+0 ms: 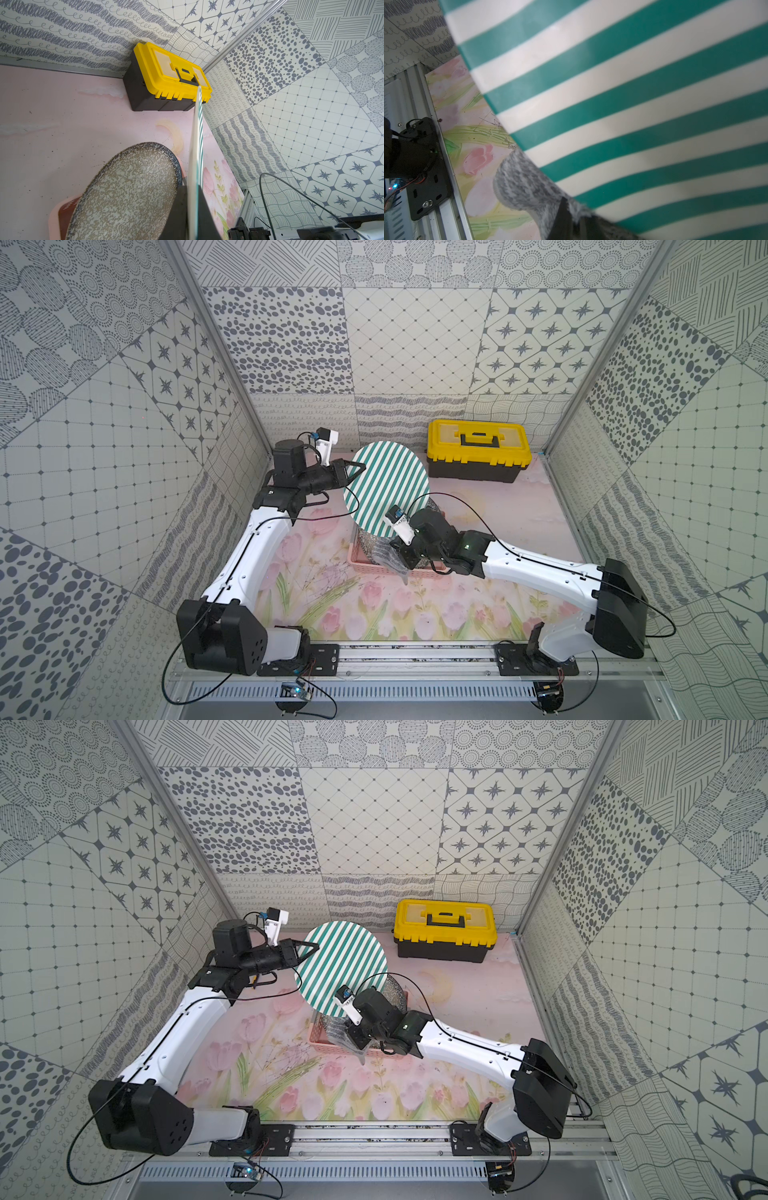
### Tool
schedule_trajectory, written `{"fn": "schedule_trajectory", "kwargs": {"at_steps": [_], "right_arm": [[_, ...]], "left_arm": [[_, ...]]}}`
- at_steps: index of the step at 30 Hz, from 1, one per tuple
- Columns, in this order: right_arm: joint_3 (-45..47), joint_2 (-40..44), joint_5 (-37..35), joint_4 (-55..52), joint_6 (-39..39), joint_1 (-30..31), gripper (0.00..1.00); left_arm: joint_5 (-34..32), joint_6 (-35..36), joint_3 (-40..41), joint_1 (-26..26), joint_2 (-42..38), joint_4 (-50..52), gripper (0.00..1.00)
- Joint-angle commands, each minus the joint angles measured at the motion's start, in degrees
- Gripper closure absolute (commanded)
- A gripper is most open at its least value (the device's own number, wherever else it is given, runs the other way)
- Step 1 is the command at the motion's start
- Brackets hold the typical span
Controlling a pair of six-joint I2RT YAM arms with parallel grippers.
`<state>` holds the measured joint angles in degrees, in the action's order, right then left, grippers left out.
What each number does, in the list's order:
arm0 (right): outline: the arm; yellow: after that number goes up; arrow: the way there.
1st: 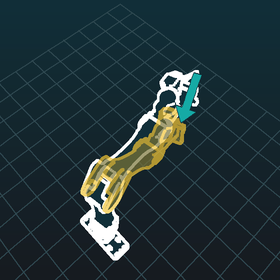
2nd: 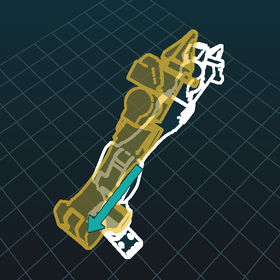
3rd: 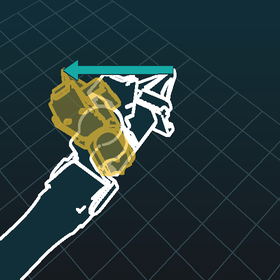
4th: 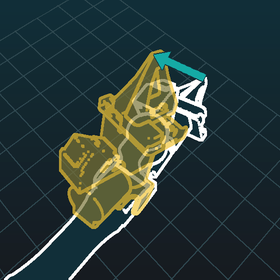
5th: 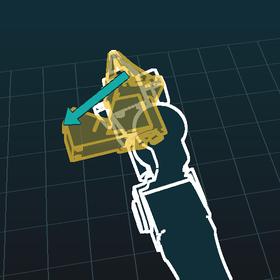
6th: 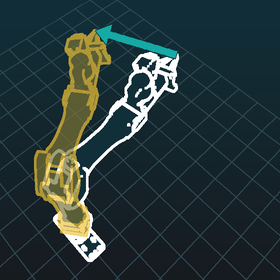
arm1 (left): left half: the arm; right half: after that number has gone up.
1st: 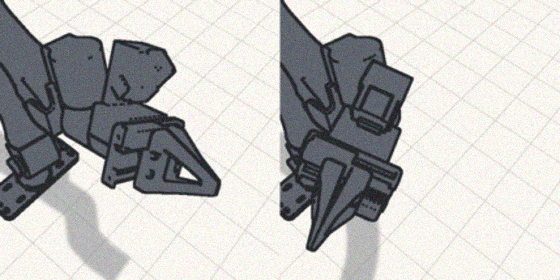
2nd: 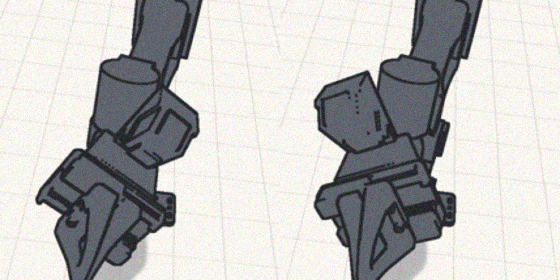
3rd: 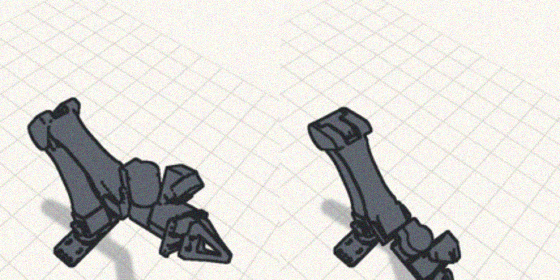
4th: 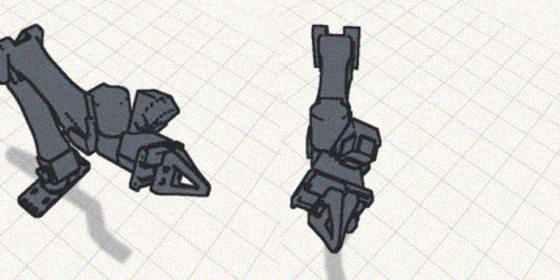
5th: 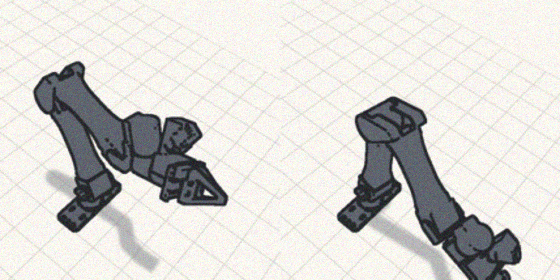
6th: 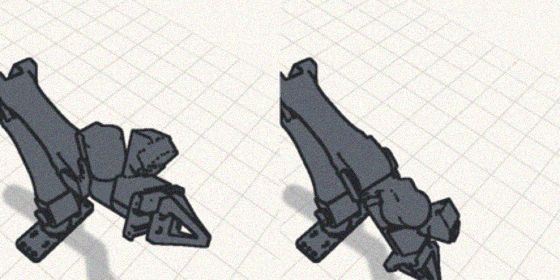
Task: Wipe the wet plate dry
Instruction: Wipe the plate with towel.
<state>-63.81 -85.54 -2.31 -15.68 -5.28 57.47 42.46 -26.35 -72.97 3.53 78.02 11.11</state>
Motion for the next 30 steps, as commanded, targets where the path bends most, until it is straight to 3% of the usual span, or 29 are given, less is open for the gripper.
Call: {"fn": "schedule_trajectory", "kwargs": {"at_steps": [1, 15, 30], "right_arm": [[-2.91, -0.45, -4.17, 14.76, -0.74, -0.28, 1.0], [-3.56, -0.25, -10.31, 24.41, -7.23, 2.36, 1.0], [-10.74, -5.6, -16.99, 26.32, -8.48, 3.04, 1.0]], "left_arm": [[7.95, -2.58, -0.02, -0.52, 0.13, 4.15, 1.0], [7.81, -2.4, 1.9, -0.51, -0.26, 4.33, 1.0], [7.73, -1.98, 3.17, -0.48, -0.87, 4.61, 1.0]]}}
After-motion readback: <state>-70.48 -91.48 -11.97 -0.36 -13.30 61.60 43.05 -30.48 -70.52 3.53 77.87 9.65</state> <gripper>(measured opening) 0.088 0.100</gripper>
